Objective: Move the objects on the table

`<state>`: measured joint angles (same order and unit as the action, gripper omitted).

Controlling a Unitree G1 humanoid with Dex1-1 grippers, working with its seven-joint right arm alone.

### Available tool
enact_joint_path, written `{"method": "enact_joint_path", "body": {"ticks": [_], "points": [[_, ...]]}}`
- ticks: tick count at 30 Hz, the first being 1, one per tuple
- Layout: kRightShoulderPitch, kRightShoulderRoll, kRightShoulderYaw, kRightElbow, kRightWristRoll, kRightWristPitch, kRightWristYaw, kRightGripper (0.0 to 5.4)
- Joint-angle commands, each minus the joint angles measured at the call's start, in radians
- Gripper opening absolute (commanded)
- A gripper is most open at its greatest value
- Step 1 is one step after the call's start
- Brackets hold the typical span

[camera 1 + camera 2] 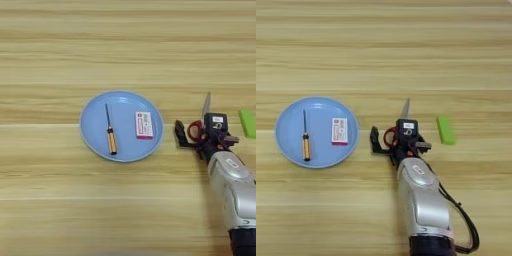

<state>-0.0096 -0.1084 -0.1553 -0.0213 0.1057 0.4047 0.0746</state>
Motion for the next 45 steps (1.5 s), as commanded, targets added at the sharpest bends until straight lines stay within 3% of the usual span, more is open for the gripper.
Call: {"method": "enact_joint_path", "body": {"ticks": [1, 15, 32, 45], "points": [[0.01, -0.013, -0.01, -0.015, 0.018, 0.043, 0.008, 5.38], [0.025, -0.032, -0.043, 0.002, 0.008, 0.056, 0.011, 3.93], [0.087, -0.043, -0.002, -0.06, 0.004, 0.075, 0.053, 3.88], [0.146, -0.048, 0.092, -0.129, -0.011, 0.092, 0.093, 3.88]]}}
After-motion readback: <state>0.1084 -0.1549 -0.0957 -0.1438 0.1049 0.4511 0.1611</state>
